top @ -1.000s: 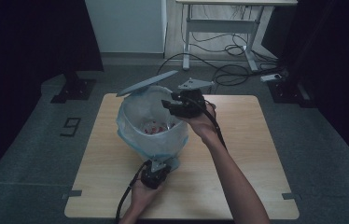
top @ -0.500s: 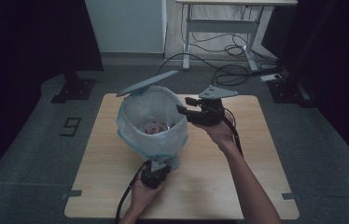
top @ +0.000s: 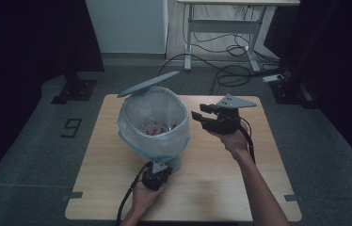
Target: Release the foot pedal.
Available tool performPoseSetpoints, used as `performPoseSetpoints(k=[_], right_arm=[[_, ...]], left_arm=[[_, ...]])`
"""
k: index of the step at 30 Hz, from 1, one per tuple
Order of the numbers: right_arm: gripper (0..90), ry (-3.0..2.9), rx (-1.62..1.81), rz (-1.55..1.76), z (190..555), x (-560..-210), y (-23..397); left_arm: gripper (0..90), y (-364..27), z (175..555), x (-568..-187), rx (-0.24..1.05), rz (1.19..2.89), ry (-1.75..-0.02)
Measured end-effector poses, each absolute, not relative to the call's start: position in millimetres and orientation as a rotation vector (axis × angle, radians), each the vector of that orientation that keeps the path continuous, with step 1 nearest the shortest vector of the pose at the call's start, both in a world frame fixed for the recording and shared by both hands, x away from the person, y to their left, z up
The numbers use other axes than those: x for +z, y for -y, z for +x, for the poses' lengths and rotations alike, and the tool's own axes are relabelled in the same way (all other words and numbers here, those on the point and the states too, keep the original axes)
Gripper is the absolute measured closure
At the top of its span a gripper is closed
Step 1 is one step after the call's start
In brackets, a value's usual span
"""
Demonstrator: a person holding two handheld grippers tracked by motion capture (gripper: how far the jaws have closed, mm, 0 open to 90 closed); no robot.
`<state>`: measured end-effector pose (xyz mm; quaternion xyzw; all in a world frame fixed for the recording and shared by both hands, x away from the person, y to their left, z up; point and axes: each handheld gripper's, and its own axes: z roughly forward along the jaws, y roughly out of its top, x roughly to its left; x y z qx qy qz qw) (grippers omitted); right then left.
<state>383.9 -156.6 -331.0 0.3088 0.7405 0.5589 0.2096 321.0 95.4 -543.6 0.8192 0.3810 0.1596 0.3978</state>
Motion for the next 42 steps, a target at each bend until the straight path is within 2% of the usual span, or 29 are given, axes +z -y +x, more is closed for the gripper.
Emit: performPoseSetpoints(k=[15,38,39,42], right_arm=[[53.1,-2.024,1.564,0.88,365.3,-353.3,190.4],[53.2,-2.055,1.533,0.961,354.3,-414.8,222.6],[53.2,-2.061,1.526,0.963,353.3,-418.6,223.2],[53.2,-2.068,1.521,0.967,352.0,-424.1,224.0]], left_arm=[[90.0,-95.5,321.6,-543.1,0.399,2.073,-0.969],[90.0,-97.0,324.0,-540.2,0.369,2.082,-0.976],[89.4,-97.7,324.0,-539.0,0.353,2.083,-0.975],[79.5,-98.1,323.7,-537.2,0.334,2.078,-0.965]])
